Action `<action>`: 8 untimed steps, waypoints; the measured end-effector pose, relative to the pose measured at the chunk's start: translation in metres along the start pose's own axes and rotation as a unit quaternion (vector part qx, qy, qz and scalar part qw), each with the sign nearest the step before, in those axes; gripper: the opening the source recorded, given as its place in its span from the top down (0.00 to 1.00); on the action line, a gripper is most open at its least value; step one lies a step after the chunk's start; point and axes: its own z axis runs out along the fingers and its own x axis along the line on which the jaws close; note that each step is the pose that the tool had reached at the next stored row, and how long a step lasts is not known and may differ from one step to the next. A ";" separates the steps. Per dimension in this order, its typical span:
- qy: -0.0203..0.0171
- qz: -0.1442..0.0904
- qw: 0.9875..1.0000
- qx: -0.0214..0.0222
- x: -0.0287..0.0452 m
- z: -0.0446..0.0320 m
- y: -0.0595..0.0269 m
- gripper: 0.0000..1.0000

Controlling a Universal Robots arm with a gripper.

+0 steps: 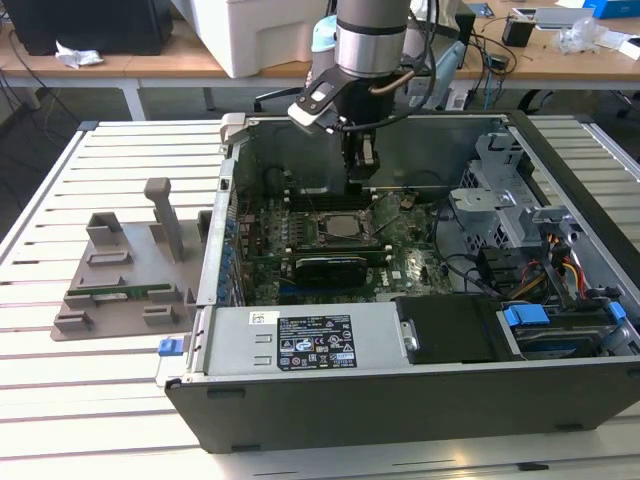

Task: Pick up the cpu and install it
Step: 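Place the cpu into insertion slot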

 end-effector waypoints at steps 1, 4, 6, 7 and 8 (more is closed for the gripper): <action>0.000 0.000 1.000 0.000 -0.0003 -0.0093 -0.0002 0.89; 0.000 0.000 1.000 0.000 -0.0008 -0.0210 -0.0004 0.89; 0.000 0.000 1.000 0.000 -0.0010 -0.0274 -0.0005 0.89; 0.000 0.000 1.000 0.000 -0.0011 -0.0309 -0.0006 0.89; 0.000 0.000 1.000 0.000 -0.0013 -0.0346 -0.0007 0.89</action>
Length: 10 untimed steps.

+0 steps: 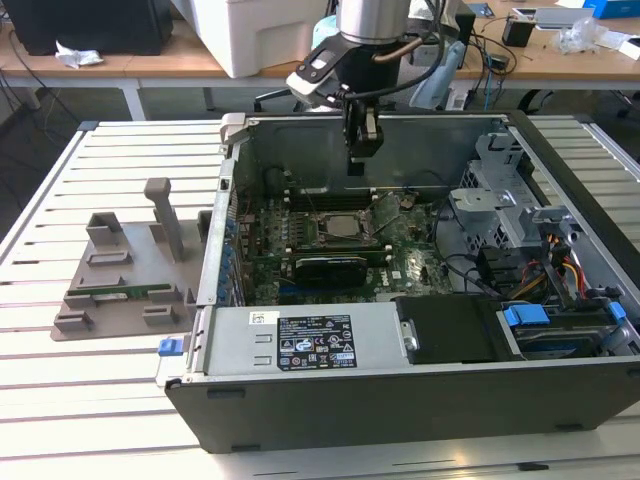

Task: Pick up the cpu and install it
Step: 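Place the cpu into insertion slot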

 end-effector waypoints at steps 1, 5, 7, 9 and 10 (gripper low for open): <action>0.000 0.000 1.000 0.000 -0.0002 -0.0067 -0.0001 0.89; 0.000 0.000 1.000 0.000 -0.0006 -0.0182 -0.0004 0.89; 0.000 0.000 1.000 0.000 -0.0006 -0.0182 -0.0003 0.89; 0.000 0.000 1.000 0.000 -0.0006 -0.0183 -0.0004 0.89; 0.000 0.000 1.000 0.000 -0.0006 -0.0183 -0.0004 0.89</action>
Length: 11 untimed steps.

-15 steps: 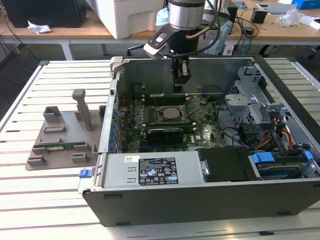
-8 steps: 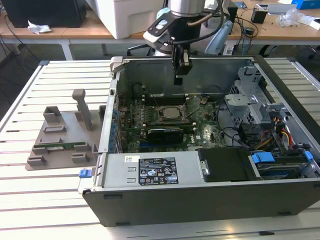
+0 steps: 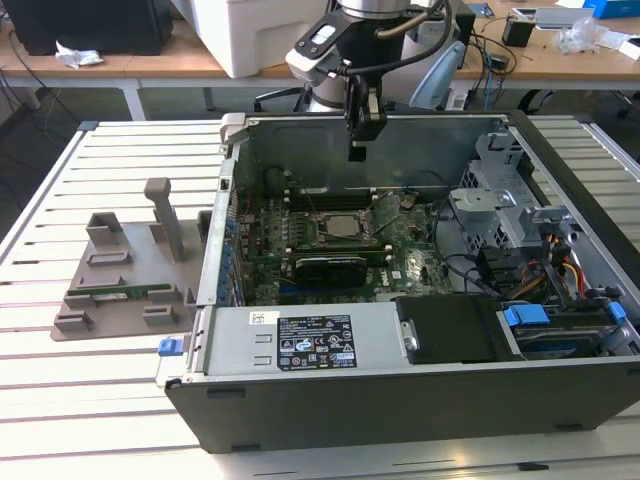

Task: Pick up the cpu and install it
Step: 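Place the cpu into insertion slot, then close the cpu cover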

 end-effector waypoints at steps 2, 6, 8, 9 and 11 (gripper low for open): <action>0.000 0.000 1.000 0.000 0.0000 0.0000 0.0000 0.89; 0.000 0.000 1.000 0.000 0.0000 0.0000 0.0000 0.89; 0.000 0.000 1.000 0.000 0.0000 0.0000 0.0000 0.89; 0.000 0.000 1.000 0.000 0.0000 0.0000 0.0000 0.89; 0.000 0.000 1.000 0.000 -0.0002 0.0000 0.0019 0.89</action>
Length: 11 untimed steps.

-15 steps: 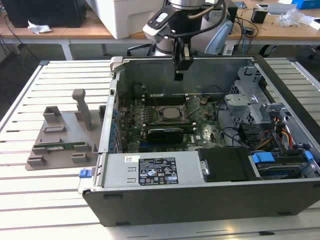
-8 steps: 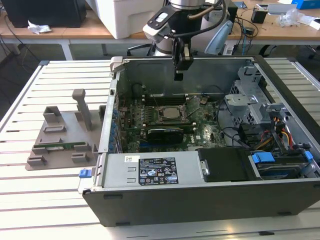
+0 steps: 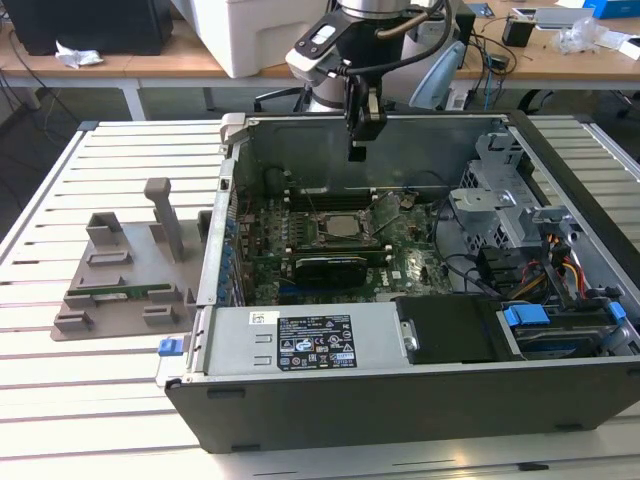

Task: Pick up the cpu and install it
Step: 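Close the cpu cover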

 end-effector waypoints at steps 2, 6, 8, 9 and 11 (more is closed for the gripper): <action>0.000 0.000 1.000 0.000 -0.0008 -0.0001 0.0118 0.89; 0.000 0.000 1.000 0.001 -0.0025 -0.0004 0.0352 0.89; 0.000 0.000 1.000 0.002 -0.0036 0.0006 0.0533 0.89; 0.000 0.000 1.000 0.002 -0.0037 0.0028 0.0548 0.89; 0.000 0.000 1.000 0.003 -0.0038 0.0092 0.0606 0.89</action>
